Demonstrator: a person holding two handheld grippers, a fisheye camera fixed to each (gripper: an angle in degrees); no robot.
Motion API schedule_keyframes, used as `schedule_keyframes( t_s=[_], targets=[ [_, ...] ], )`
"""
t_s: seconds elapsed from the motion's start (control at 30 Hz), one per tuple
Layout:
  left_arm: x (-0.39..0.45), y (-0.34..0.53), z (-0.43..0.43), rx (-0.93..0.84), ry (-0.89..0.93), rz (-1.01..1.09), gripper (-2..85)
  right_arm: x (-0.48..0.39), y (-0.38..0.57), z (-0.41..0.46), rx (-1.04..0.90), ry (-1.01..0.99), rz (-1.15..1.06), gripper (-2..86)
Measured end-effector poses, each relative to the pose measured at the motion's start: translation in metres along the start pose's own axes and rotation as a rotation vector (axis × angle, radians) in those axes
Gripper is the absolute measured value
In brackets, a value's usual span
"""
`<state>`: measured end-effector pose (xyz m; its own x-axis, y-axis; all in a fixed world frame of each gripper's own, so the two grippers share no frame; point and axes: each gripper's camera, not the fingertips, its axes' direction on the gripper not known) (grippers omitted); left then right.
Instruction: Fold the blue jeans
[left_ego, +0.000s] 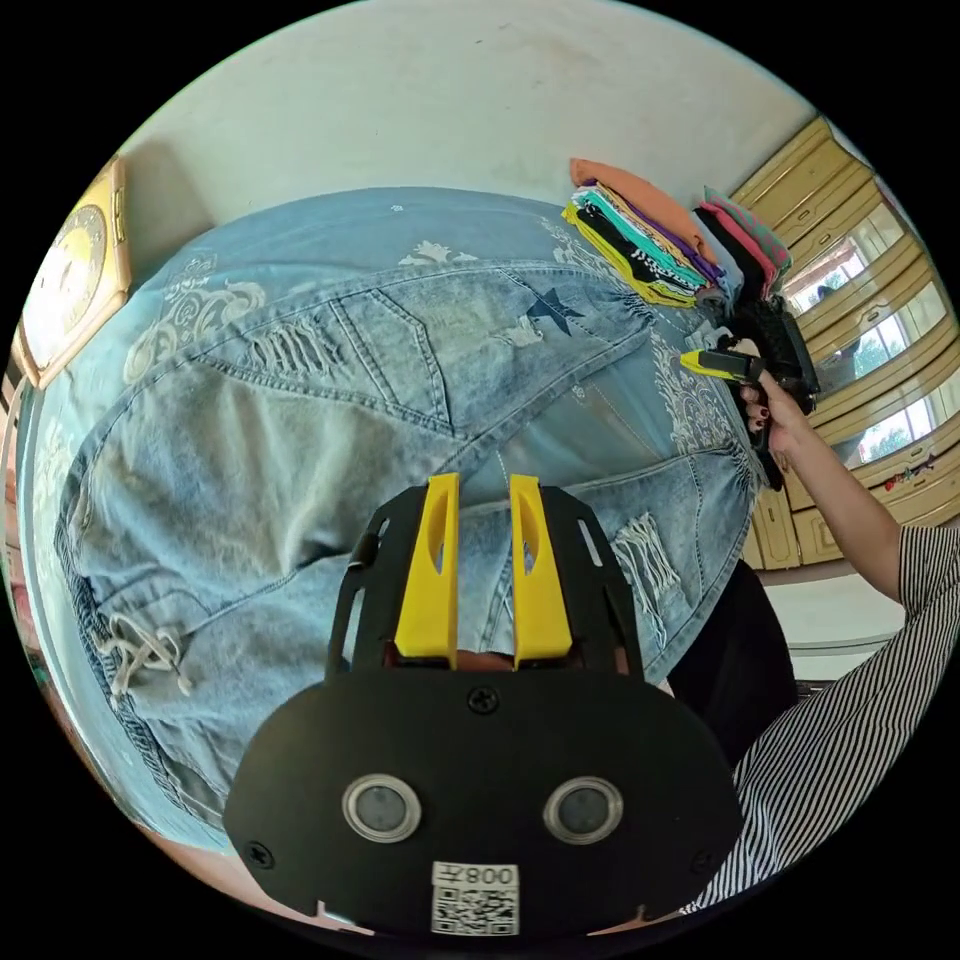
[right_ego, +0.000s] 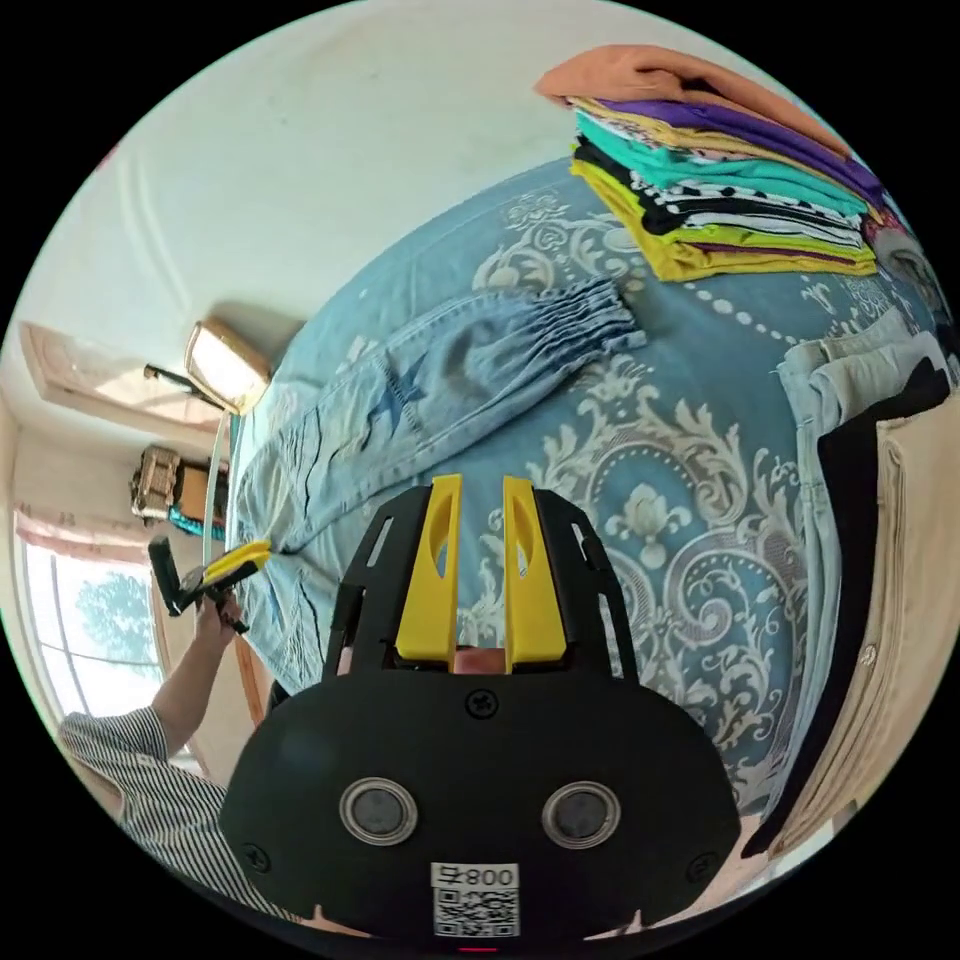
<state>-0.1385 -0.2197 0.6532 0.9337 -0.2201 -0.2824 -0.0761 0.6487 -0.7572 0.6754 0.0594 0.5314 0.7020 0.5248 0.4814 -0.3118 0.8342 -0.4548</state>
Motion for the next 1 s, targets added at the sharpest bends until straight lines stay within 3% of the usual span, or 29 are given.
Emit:
schedule_keyframes(
  t_s=[0.13, 0.3, 0.43, 0.57, 0.67, 0.87, 1.0],
  targets=[
    [0.002, -0.037, 0.008, -0.007, -0.008, 0.090, 7.9, 0.022, -0.053, -0.008, 0.077, 0.013, 0.144, 7.7],
    [-0.010, -0.090, 0.020, -0.003, -0.068, 0.117, 8.1, 0.020, -0.091, -0.010, 0.114, 0.109, 0.167, 7.2],
    [-0.029, -0.141, 0.026, 0.017, -0.095, 0.100, 8.8, -0.003, -0.120, -0.007, 0.117, 0.171, 0.043, 7.7],
    [-0.053, -0.177, 0.034, -0.001, -0.177, 0.048, 8.9, -0.033, -0.154, 0.015, 0.003, 0.270, -0.109, 8.6],
    [-0.068, -0.193, 0.048, -0.086, -0.188, 0.011, 8.6, -0.043, -0.167, 0.026, -0.016, 0.296, -0.112, 8.4],
    [-0.073, -0.193, 0.041, -0.062, -0.193, 0.056, 2.5, -0.065, -0.175, 0.025, -0.043, 0.330, -0.183, 3.9],
    [-0.074, -0.193, 0.021, 0.019, -0.207, 0.061, 1.0, -0.079, -0.182, -0.002, 0.044, 0.274, -0.202, 2.3]
  ],
)
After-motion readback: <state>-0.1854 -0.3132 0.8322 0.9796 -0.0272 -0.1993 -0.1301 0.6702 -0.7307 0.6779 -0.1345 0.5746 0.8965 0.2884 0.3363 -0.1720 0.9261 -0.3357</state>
